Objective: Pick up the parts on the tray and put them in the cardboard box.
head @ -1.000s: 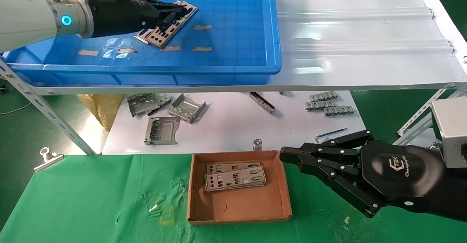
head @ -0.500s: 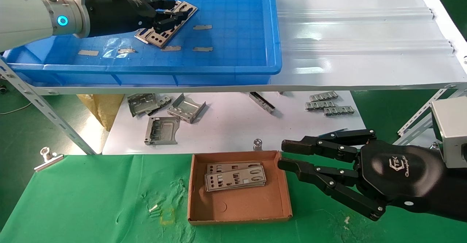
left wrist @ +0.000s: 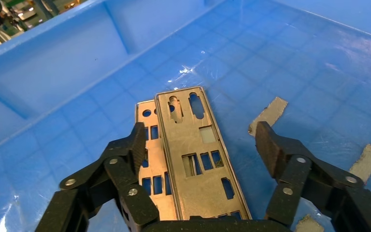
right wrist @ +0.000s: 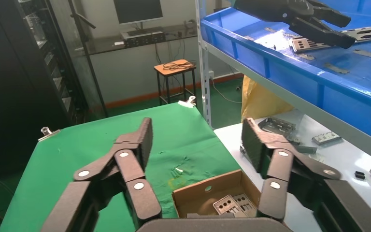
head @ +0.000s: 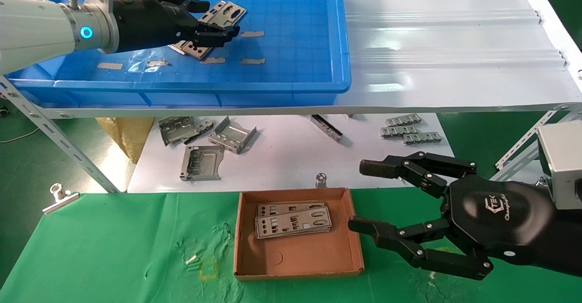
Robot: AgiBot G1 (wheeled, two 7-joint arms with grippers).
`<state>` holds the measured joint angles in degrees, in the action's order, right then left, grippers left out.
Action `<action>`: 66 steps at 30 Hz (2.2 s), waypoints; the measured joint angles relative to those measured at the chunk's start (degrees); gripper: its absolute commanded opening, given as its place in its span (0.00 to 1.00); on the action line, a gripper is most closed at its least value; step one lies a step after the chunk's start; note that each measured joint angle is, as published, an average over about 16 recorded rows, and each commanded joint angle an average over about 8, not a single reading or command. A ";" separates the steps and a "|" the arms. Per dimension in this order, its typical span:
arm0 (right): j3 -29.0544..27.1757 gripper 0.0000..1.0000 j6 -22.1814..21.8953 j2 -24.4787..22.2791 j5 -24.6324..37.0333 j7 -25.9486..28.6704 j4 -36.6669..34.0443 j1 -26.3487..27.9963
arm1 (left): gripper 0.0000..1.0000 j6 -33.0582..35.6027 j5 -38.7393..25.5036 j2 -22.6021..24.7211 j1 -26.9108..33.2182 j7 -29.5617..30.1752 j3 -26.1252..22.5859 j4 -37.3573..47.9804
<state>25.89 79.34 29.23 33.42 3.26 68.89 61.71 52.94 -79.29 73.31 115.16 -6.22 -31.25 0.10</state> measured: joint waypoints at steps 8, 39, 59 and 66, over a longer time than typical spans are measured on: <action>0.00 1.00 0.00 0.00 0.00 0.00 0.00 0.00 | 0.00 -0.06 0.21 0.15 -0.25 0.45 0.15 0.14; 0.00 1.00 0.00 0.00 0.00 0.00 0.00 0.00 | 0.00 -0.43 0.20 -0.05 0.11 1.38 0.14 -0.20; 0.00 1.00 0.00 0.00 0.00 0.00 0.00 0.00 | 0.00 22.47 4.32 -5.17 2.75 -2.39 2.39 -5.20; 0.00 1.00 0.00 0.00 0.00 0.00 0.00 0.00 | 0.00 35.87 7.17 -8.45 -1.27 -5.39 0.42 -13.50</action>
<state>25.89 79.34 29.23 33.42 3.26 68.89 61.71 88.80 -72.12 64.86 113.89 -11.61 -30.82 -13.39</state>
